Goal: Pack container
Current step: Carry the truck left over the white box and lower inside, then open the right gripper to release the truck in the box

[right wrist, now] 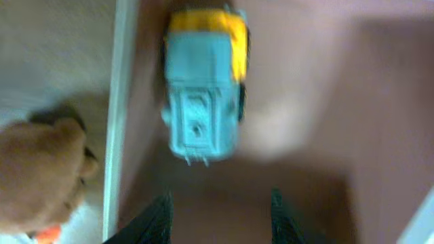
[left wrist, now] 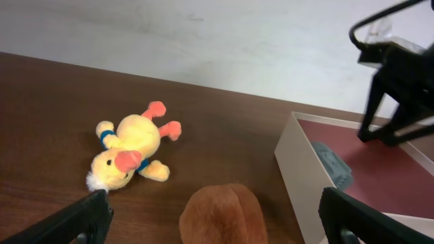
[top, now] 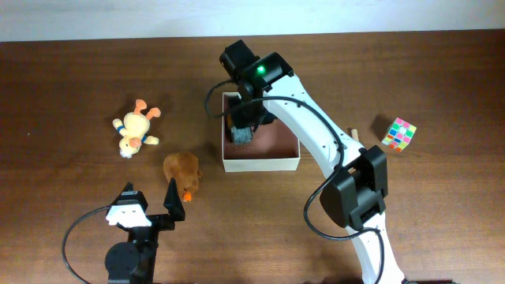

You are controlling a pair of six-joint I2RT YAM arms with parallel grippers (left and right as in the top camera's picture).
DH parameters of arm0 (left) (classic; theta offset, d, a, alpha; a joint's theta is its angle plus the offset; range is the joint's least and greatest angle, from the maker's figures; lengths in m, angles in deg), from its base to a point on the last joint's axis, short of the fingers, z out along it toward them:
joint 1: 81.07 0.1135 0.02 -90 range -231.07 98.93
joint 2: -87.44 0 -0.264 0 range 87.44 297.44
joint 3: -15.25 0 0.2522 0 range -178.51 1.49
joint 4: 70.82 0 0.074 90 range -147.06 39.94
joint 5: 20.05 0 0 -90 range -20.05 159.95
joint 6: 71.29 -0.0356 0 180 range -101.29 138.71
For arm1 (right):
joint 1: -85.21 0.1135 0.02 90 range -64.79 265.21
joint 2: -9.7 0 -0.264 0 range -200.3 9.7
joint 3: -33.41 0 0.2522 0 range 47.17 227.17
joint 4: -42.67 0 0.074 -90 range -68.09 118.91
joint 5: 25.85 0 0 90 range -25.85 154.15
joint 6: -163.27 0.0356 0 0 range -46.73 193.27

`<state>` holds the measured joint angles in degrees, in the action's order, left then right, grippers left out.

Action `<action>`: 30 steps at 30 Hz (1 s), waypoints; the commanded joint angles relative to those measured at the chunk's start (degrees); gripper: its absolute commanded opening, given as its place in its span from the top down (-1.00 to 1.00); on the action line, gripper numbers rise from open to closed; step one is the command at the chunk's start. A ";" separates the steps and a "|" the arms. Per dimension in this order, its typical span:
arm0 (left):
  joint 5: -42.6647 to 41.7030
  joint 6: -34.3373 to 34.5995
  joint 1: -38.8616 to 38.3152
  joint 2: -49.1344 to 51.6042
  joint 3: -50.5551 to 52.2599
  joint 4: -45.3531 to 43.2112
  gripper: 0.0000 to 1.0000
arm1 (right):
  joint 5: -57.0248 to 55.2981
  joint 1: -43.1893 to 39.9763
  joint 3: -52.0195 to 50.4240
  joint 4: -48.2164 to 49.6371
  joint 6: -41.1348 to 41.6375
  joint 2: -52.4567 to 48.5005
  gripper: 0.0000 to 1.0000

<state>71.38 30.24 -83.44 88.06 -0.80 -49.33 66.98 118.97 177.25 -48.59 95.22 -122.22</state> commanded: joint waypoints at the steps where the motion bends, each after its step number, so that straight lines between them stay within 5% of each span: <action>1: -0.63 -1.11 0.28 -0.28 0.33 -0.02 -0.99 | -0.26 0.35 0.59 -3.17 -0.31 0.17 0.18; 11: -0.63 -1.11 0.28 -0.28 0.31 -0.02 -0.99 | -0.35 0.50 -4.00 -3.06 -0.52 0.17 0.36; 30: -0.61 -1.11 0.28 -0.28 0.31 -0.02 -0.98 | 0.37 2.29 -14.91 11.19 -0.50 0.17 0.34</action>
<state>71.40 30.24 -83.44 88.06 -0.80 -49.33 67.05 120.59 163.07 -38.22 95.13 -122.26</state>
